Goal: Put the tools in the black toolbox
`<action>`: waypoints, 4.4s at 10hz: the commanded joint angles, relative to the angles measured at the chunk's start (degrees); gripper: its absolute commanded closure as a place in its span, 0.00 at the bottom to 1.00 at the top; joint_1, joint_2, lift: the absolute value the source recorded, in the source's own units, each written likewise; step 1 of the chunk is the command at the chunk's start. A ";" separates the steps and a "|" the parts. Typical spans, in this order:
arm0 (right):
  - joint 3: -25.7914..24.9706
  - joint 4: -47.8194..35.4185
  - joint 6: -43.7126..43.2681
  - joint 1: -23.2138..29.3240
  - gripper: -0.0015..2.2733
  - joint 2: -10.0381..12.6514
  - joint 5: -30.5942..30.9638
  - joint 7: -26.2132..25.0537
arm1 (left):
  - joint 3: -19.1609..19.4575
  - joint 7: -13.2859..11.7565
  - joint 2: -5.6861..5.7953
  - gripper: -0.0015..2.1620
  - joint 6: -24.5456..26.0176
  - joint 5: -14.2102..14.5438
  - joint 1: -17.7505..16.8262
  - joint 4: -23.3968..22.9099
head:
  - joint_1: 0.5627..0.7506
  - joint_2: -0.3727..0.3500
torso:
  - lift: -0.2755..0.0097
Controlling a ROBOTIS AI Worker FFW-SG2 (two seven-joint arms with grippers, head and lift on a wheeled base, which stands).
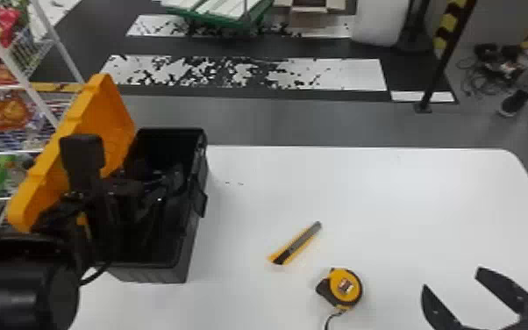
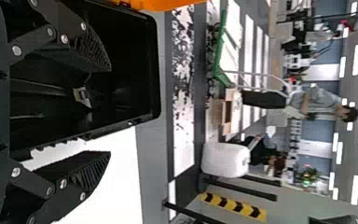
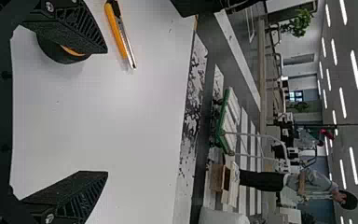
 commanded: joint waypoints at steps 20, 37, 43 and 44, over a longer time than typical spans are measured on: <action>14.77 21.05 -4.77 -14.41 0.04 -0.18 9.77 1.58 | -15.29 12.18 -0.74 0.03 -79.02 9.83 31.58 8.80 | 0.70 0.71 | 0.83; 24.00 23.60 14.39 -24.43 0.84 -0.35 18.12 -5.27 | -15.20 12.27 -0.12 0.03 -78.84 9.83 31.67 9.06 | 0.70 0.80 | 0.83; 21.97 16.66 11.05 -20.48 0.89 -0.35 18.12 -6.33 | -15.20 12.36 -0.12 0.03 -78.84 9.83 31.76 8.98 | 0.70 0.79 | 0.83; 21.45 14.46 10.00 -19.07 0.89 -0.35 18.12 -6.33 | -15.29 12.18 -0.12 0.03 -78.84 9.83 31.76 8.71 | 0.70 0.78 | 0.83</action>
